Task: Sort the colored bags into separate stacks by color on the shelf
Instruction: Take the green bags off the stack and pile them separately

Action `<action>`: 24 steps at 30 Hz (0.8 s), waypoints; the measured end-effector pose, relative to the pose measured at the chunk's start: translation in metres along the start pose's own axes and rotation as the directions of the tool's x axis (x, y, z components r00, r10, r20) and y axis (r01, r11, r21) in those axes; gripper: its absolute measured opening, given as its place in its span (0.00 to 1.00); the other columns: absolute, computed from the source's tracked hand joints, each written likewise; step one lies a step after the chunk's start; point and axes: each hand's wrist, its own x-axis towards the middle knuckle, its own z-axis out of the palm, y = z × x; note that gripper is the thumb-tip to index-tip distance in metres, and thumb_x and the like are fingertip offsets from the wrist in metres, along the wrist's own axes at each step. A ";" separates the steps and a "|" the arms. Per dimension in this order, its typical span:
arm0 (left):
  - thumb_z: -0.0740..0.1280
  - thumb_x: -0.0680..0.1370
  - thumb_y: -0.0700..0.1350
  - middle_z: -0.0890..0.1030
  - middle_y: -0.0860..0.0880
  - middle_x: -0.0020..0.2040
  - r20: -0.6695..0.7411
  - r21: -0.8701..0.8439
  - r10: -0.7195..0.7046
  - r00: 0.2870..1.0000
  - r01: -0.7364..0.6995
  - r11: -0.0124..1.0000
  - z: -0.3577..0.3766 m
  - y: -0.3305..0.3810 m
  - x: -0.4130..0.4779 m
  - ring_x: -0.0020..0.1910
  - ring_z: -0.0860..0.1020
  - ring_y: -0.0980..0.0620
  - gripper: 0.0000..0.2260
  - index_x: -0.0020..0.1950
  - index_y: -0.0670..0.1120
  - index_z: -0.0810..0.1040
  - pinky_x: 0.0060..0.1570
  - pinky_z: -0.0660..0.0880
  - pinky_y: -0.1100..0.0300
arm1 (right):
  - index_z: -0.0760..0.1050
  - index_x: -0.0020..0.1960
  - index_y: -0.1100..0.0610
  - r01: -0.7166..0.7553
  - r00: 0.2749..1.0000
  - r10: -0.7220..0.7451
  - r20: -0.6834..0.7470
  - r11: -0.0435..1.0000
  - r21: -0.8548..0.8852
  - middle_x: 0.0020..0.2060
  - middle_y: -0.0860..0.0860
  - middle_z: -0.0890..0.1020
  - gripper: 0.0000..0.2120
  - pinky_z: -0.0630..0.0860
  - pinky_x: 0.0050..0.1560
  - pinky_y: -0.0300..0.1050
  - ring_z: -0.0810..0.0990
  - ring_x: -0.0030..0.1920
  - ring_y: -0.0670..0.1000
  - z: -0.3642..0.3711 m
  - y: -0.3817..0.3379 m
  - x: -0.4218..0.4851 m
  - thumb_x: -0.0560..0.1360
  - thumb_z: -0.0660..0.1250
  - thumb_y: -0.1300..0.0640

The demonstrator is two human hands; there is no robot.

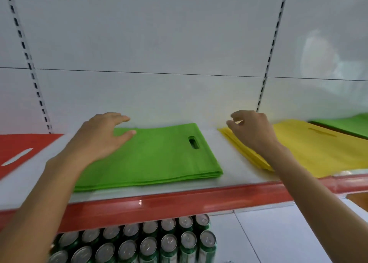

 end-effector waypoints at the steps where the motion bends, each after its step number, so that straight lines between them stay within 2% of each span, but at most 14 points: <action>1: 0.65 0.75 0.54 0.70 0.48 0.69 0.011 -0.014 0.022 1.000 -0.021 1.000 0.005 0.018 0.001 0.67 0.69 0.47 0.21 0.67 0.48 0.72 0.68 0.63 0.51 | 0.75 0.63 0.53 -0.003 1.000 0.003 -0.005 1.000 -0.005 0.57 0.48 0.81 0.17 0.72 0.57 0.48 0.76 0.60 0.53 -0.009 0.012 0.001 0.76 0.63 0.50; 8: 0.63 0.76 0.56 0.71 0.48 0.69 0.096 -0.051 0.154 0.983 -0.150 0.987 0.065 0.171 0.008 0.68 0.68 0.47 0.24 0.69 0.48 0.70 0.67 0.65 0.50 | 0.74 0.65 0.56 0.042 0.999 -0.042 -0.002 0.996 -0.077 0.59 0.55 0.79 0.19 0.73 0.59 0.52 0.76 0.59 0.57 -0.072 0.115 0.016 0.76 0.64 0.52; 12: 0.63 0.77 0.56 0.69 0.49 0.70 0.145 -0.085 0.173 0.974 -0.162 0.983 0.103 0.257 -0.002 0.69 0.67 0.48 0.24 0.70 0.48 0.68 0.67 0.65 0.51 | 0.73 0.66 0.56 0.065 0.998 -0.062 0.030 0.993 -0.100 0.60 0.55 0.79 0.19 0.73 0.60 0.51 0.76 0.60 0.56 -0.101 0.183 0.011 0.76 0.64 0.52; 17: 0.61 0.77 0.57 0.67 0.49 0.72 0.177 -0.088 0.172 0.969 -0.159 0.983 0.128 0.345 -0.004 0.70 0.65 0.49 0.25 0.72 0.49 0.65 0.68 0.63 0.50 | 0.73 0.66 0.55 0.016 0.998 -0.009 0.062 0.994 -0.110 0.60 0.55 0.78 0.19 0.74 0.59 0.50 0.76 0.60 0.56 -0.146 0.265 0.010 0.76 0.64 0.53; 24: 0.61 0.77 0.57 0.69 0.49 0.71 0.109 -0.102 0.248 0.963 -0.238 0.966 0.143 0.442 0.028 0.69 0.67 0.49 0.24 0.71 0.49 0.67 0.67 0.63 0.50 | 0.72 0.68 0.57 0.004 0.998 0.004 0.065 0.993 -0.119 0.62 0.56 0.77 0.20 0.74 0.60 0.51 0.76 0.60 0.57 -0.183 0.348 0.026 0.77 0.64 0.54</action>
